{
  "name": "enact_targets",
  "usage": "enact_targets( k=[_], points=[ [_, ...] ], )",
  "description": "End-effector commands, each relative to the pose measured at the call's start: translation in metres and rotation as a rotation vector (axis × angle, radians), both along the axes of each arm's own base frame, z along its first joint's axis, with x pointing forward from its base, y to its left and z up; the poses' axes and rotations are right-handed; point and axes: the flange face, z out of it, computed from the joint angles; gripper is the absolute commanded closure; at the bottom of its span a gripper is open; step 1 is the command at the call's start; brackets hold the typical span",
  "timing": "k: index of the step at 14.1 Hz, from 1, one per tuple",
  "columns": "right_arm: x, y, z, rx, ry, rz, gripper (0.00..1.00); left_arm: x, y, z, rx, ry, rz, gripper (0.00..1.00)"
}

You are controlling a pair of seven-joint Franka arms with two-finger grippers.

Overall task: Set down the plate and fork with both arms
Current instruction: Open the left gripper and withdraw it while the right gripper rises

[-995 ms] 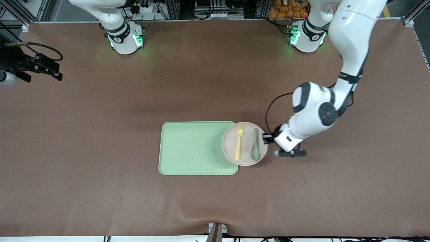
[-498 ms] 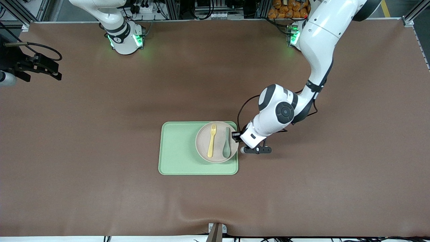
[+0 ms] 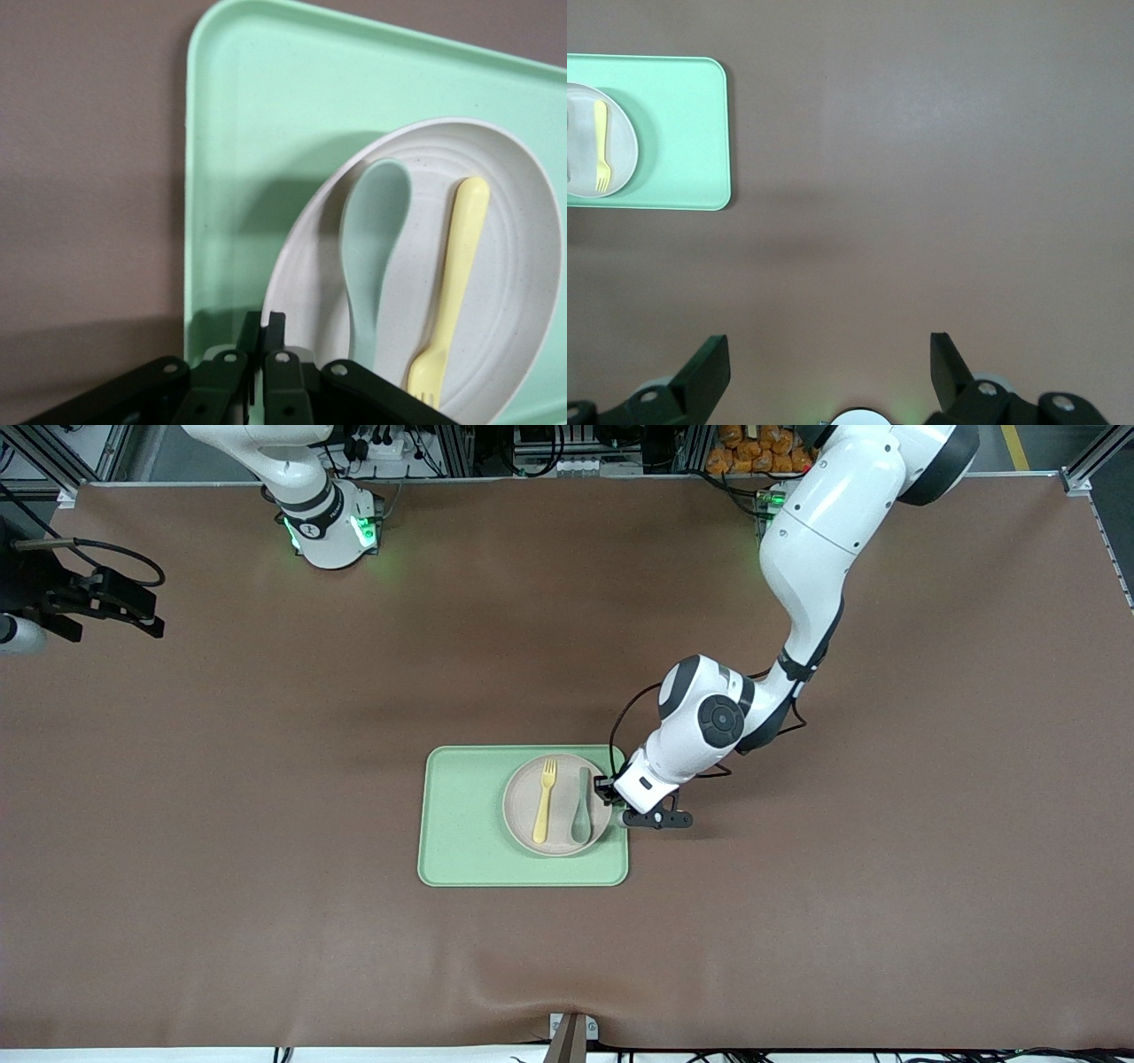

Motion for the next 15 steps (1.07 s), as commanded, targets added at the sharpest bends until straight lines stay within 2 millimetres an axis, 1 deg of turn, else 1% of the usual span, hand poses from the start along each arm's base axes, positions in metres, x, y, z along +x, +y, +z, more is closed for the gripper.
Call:
enact_targets(
  k=[1,2,3,4,6,7,8,10,11,12,13,15],
  points=[
    [0.001,-0.001,0.001,0.011,0.005,0.006,0.00,-0.003,-0.014,0.003,-0.012,0.001,0.028,1.00],
    [0.001,-0.001,0.001,0.011,0.005,0.008,0.00,-0.003,-0.014,0.002,-0.011,0.003,0.029,1.00],
    [0.001,0.000,0.000,0.011,0.007,0.009,0.00,-0.003,-0.014,0.003,-0.012,0.002,0.029,0.89],
    [0.001,0.001,0.000,0.011,0.008,0.011,0.00,-0.002,-0.014,0.004,-0.013,0.001,0.032,0.66],
    [0.001,0.004,0.000,0.011,0.007,0.015,0.00,0.002,-0.011,0.010,-0.015,-0.006,0.042,0.26],
    [0.004,0.003,-0.005,0.012,0.014,0.014,0.00,0.004,-0.010,0.015,-0.019,-0.011,0.050,0.10],
    [0.005,0.004,-0.007,0.012,0.019,0.017,0.00,0.008,-0.008,0.023,-0.023,-0.026,0.051,0.00],
    [0.010,0.011,-0.015,0.014,0.033,0.029,0.00,0.018,-0.001,0.049,-0.035,-0.054,0.064,0.00],
    [0.011,0.021,-0.017,0.014,0.036,0.047,0.00,0.033,0.021,0.075,-0.039,-0.081,0.090,0.00],
    [0.012,0.028,-0.020,0.014,0.039,0.058,0.00,0.038,0.033,0.095,-0.032,-0.081,0.091,0.00],
    [0.013,0.034,-0.021,0.012,0.039,0.069,0.00,0.040,0.042,0.123,-0.024,-0.074,0.082,0.00],
    [0.017,0.039,-0.028,0.014,0.050,0.081,0.00,0.055,0.088,0.176,0.003,-0.064,0.104,0.00]
  ],
)
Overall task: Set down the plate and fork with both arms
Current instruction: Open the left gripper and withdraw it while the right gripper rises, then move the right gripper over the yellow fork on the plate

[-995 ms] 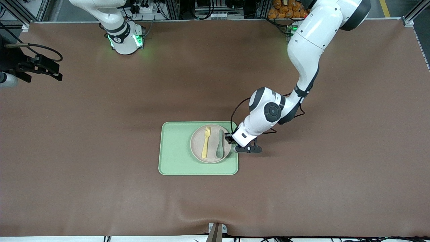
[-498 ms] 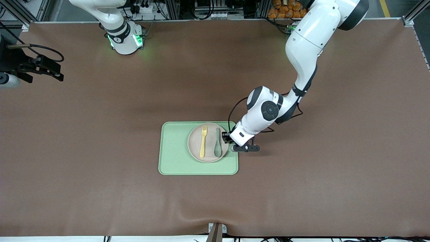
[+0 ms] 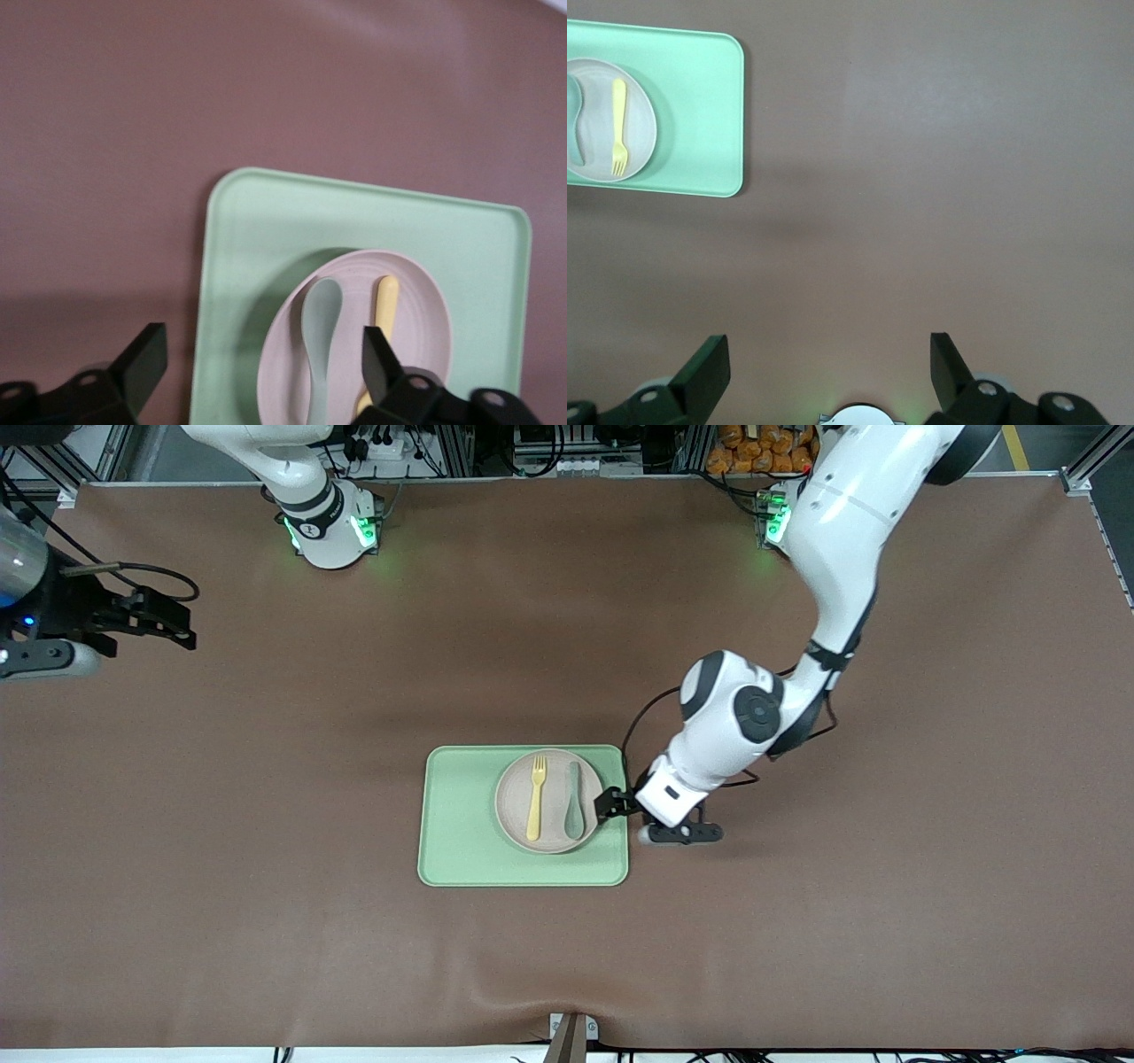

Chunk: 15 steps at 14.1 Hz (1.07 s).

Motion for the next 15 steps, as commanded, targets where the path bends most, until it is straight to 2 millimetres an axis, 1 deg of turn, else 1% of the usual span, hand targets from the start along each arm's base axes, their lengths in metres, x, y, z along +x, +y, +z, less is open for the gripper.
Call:
enact_targets(
  k=[1,3,5,7,8,9,10,11,12,13,15],
  points=[
    [0.005,0.012,-0.004,0.011,0.007,0.026,0.00,0.006,0.067,0.083,0.060,0.025,0.024,0.00],
    [0.014,0.027,-0.014,0.031,-0.007,0.048,0.00,0.010,0.121,0.130,0.134,0.029,0.037,0.00],
    [0.024,0.037,-0.020,0.089,-0.035,0.049,0.00,0.006,0.174,0.172,0.233,0.036,0.055,0.00],
    [0.037,0.055,-0.041,0.093,-0.030,0.053,0.00,-0.002,0.226,0.212,0.263,0.049,0.111,0.00],
    [0.042,0.071,-0.049,0.092,-0.042,0.040,0.00,-0.007,0.253,0.230,0.274,0.048,0.126,0.00],
    [0.047,0.084,-0.056,0.093,-0.053,0.009,0.00,-0.014,0.271,0.245,0.286,0.053,0.125,0.00],
    [0.051,0.102,-0.066,0.095,-0.057,0.006,0.00,-0.020,0.290,0.257,0.295,0.057,0.132,0.00],
    [0.053,0.123,-0.078,0.086,-0.046,0.009,0.00,-0.027,0.304,0.270,0.302,0.057,0.144,0.00],
    [0.056,0.137,-0.095,0.078,-0.020,0.002,0.00,-0.032,0.316,0.275,0.309,0.079,0.153,0.00],
    [0.060,0.155,-0.113,0.069,-0.003,-0.006,0.00,-0.036,0.320,0.277,0.325,0.103,0.152,0.00],
    [0.075,0.187,-0.141,0.067,0.000,-0.063,0.00,-0.047,0.325,0.292,0.408,0.087,0.134,0.00]
  ],
)
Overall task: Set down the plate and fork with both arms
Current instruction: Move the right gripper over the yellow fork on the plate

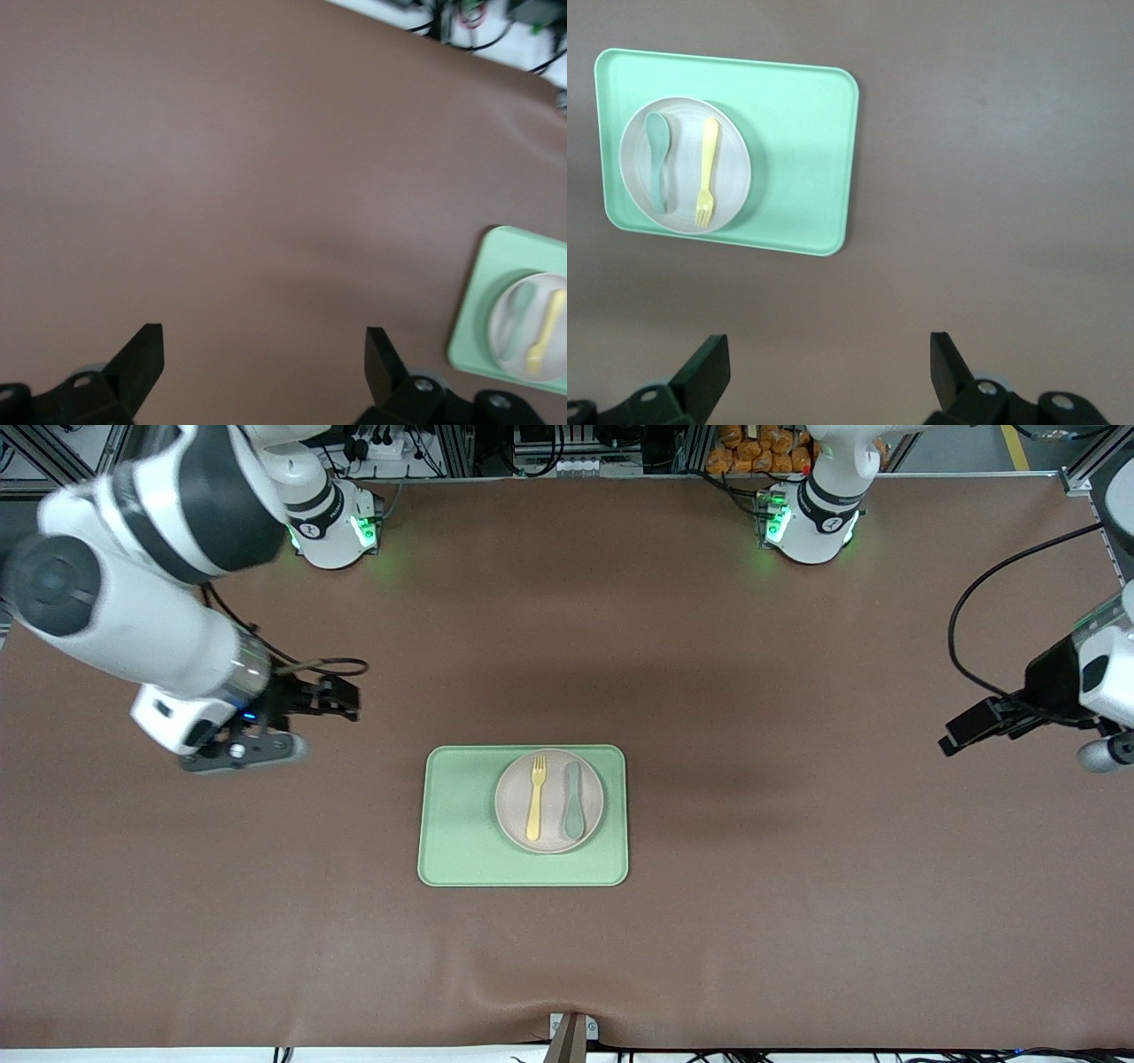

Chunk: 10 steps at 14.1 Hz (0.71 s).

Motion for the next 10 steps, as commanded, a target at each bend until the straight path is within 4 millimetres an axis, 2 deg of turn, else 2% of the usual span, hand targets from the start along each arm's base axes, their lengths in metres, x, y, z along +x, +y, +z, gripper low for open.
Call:
enact_targets(
  k=[1,5,7,8,10],
  points=[
    [0.021,0.047,-0.035,-0.006,0.007,-0.050,0.00,-0.016,-0.002,0.017,0.091,-0.008,-0.032,0.00],
    [0.028,0.103,-0.098,0.002,-0.018,-0.049,0.00,-0.028,-0.001,0.026,0.099,0.020,-0.036,0.00],
    [0.029,0.130,-0.134,0.008,-0.032,-0.053,0.00,-0.033,-0.008,0.026,0.104,0.044,-0.076,0.00],
    [0.033,0.138,-0.147,0.017,-0.045,-0.061,0.00,-0.035,-0.008,0.026,0.105,0.058,-0.081,0.00],
    [0.040,0.155,-0.185,0.025,-0.064,-0.052,0.00,-0.038,-0.008,0.025,0.107,0.077,-0.093,0.00]
  ],
)
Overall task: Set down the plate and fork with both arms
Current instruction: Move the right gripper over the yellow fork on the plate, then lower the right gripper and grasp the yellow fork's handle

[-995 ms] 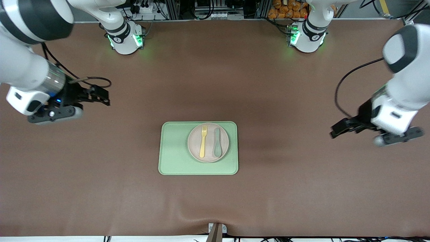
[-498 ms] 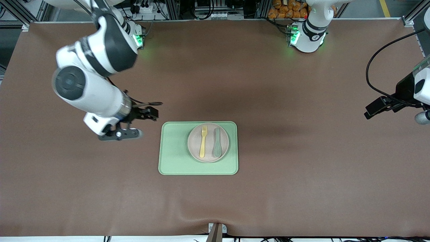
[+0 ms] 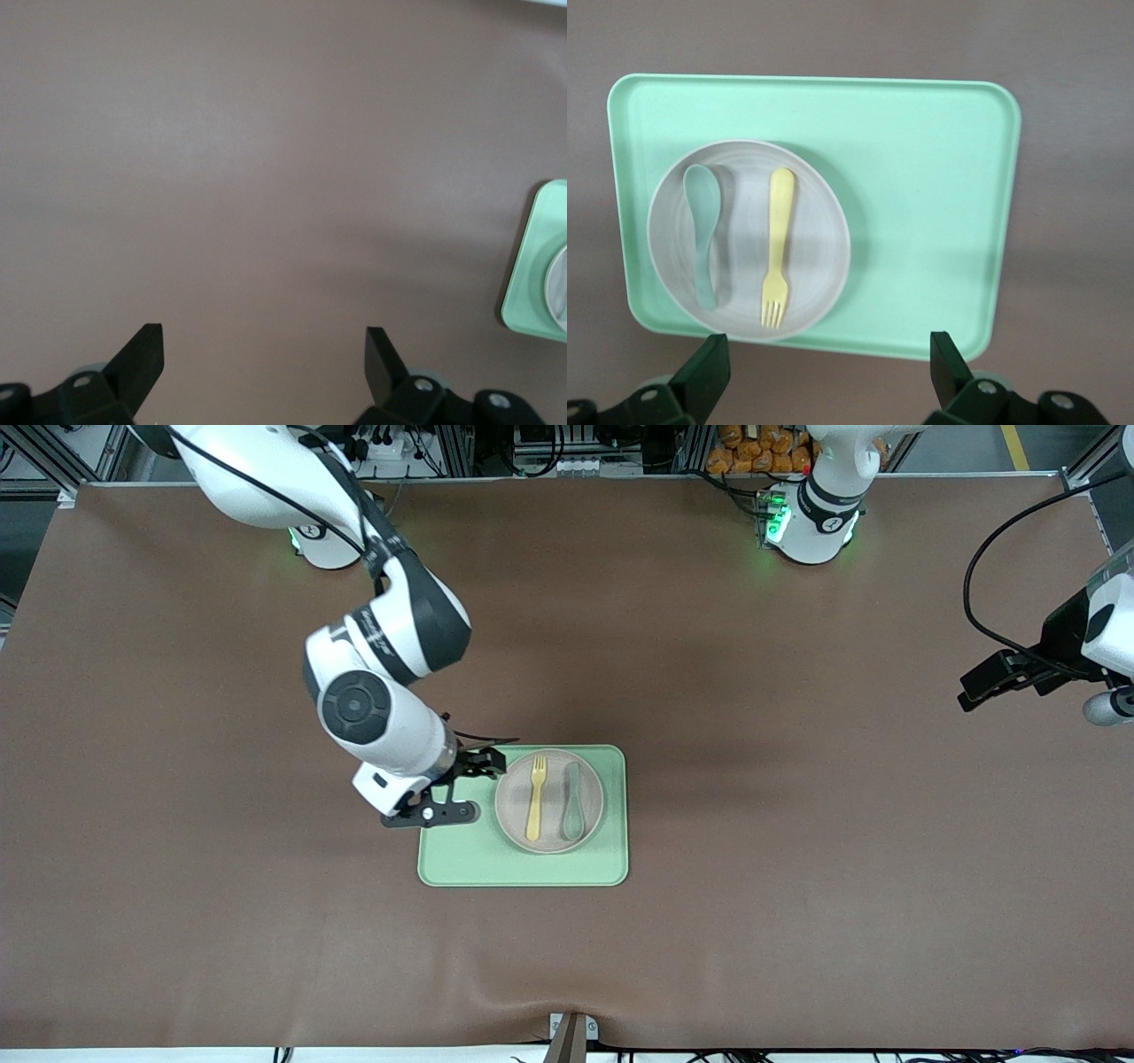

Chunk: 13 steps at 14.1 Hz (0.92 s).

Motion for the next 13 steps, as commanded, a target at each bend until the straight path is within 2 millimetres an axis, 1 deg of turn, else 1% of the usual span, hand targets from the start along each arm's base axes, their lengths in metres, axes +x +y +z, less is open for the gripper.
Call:
enact_targets(
  k=[1,2,3,5,7,9,11,13],
  points=[
    [0.013,0.027,-0.042,0.004,-0.042,0.001,0.00,-0.012,0.000,0.005,0.031,0.024,-0.040,0.00],
    [0.014,0.033,-0.057,0.000,-0.059,0.010,0.01,-0.013,0.000,0.005,0.031,0.032,-0.058,0.00],
    [0.014,0.037,-0.070,-0.001,-0.065,0.013,0.05,-0.015,0.000,0.003,0.032,0.046,-0.072,0.00],
    [0.010,0.042,-0.089,-0.017,-0.052,0.000,0.10,-0.020,-0.001,0.005,0.032,0.049,-0.096,0.00],
    [0.003,0.051,-0.099,-0.035,-0.051,0.020,0.17,-0.030,-0.002,0.007,0.033,0.050,-0.099,0.00],
    [-0.003,0.059,-0.106,-0.040,-0.042,-0.018,0.17,-0.032,-0.003,0.012,0.030,0.039,-0.099,0.00],
    [-0.006,0.067,-0.114,-0.034,-0.053,-0.028,0.25,-0.032,-0.002,0.013,0.030,0.036,-0.097,0.00],
    [-0.010,0.070,-0.120,-0.050,-0.054,-0.011,0.33,-0.032,-0.002,0.014,0.030,0.035,-0.097,0.00]
  ],
)
